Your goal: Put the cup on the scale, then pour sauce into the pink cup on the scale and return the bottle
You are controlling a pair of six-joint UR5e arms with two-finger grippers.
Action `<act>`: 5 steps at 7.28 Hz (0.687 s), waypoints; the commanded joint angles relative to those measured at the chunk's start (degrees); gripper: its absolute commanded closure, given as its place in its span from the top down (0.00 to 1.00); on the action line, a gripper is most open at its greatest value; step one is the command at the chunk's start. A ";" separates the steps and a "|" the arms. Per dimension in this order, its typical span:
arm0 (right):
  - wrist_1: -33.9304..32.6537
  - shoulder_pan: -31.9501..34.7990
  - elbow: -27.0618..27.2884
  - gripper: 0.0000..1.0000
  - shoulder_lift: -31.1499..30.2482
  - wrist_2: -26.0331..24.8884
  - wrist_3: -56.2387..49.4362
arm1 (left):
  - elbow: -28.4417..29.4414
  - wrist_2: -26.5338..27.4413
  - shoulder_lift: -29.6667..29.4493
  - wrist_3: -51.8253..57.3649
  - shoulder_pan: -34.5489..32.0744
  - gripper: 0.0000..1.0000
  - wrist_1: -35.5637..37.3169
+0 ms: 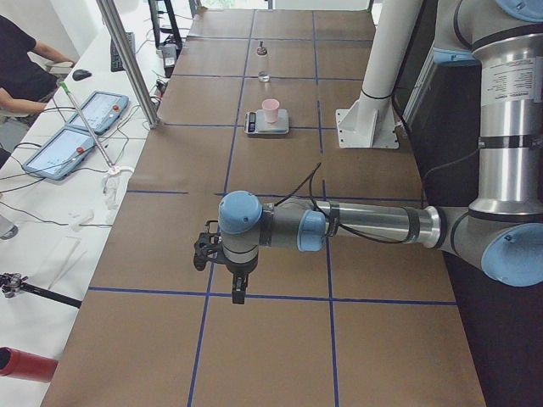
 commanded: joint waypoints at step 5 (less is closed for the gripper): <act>0.07 0.00 -0.76 1.00 0.21 0.04 0.00 | -0.58 0.00 0.00 -0.09 0.00 1.00 0.00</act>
